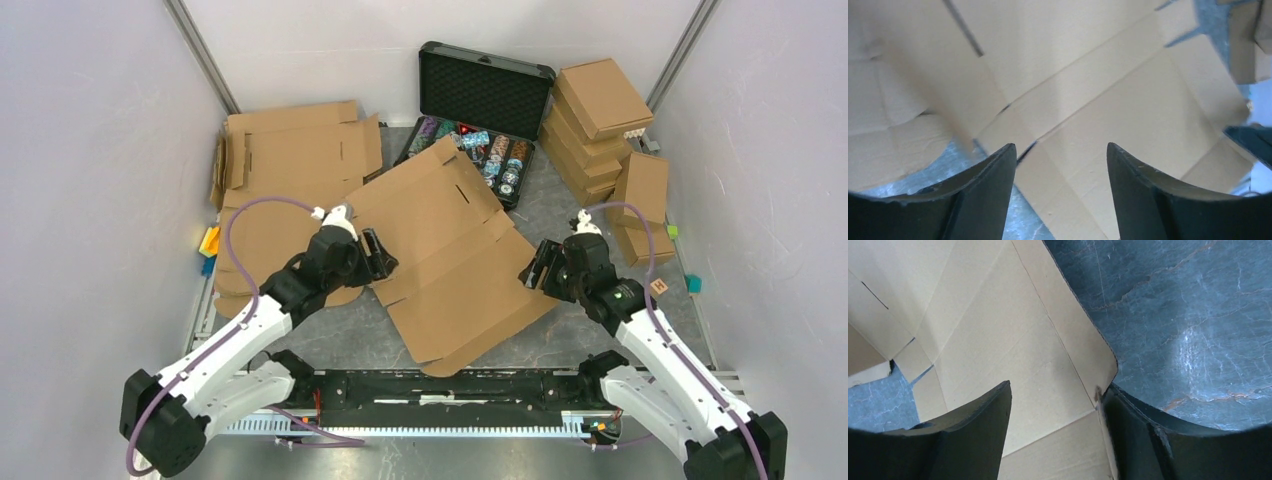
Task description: Fold the paper box
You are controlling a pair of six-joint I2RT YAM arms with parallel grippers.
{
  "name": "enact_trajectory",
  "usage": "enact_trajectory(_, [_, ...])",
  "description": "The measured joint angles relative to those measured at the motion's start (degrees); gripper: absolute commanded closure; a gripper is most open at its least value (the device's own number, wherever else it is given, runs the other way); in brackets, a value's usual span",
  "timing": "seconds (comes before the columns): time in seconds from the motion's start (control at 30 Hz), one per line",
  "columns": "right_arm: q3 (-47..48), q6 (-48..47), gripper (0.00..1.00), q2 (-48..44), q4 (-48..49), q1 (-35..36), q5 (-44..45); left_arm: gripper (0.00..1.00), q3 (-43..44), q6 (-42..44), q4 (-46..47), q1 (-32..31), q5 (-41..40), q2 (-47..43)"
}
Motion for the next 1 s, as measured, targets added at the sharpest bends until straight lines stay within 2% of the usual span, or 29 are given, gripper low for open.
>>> enact_trajectory(0.03, [0.70,-0.07,0.25,0.83,-0.20,-0.02,0.17,0.09,1.97,1.31,-1.22,-0.90,0.04,0.15])
enact_trajectory(0.1, [2.45,-0.28,0.25,2.75,-0.31,-0.02,0.24,0.00,5.75,4.17,-2.86,-3.45,-0.07,0.37])
enact_trajectory(0.23, [5.35,-0.63,0.25,5.90,-0.26,-0.04,-0.04,0.00,11.74,9.81,-3.04,-9.73,2.60,0.87])
enact_trajectory(0.37, [5.95,-0.61,0.25,6.88,-0.07,-0.09,-0.83,0.00,13.46,13.99,-1.31,-16.02,5.20,3.32])
enact_trajectory(0.57, [6.43,0.48,0.23,7.67,-0.17,-0.28,-2.64,0.02,19.17,19.71,-1.84,-29.77,5.51,13.64])
enact_trajectory(0.67, [7.06,1.03,0.23,8.81,-0.35,-0.44,-3.43,0.09,23.96,22.18,-2.75,-35.74,5.18,19.69])
enact_trajectory(0.83, [7.13,1.68,0.23,9.57,-0.68,-0.46,-4.20,0.11,30.18,24.63,-4.26,-41.53,3.98,28.68])
enact_trajectory(1.0, [7.13,2.43,0.22,9.57,-0.81,-0.50,-4.48,0.12,30.91,25.27,-6.58,-45.07,-0.50,32.79])
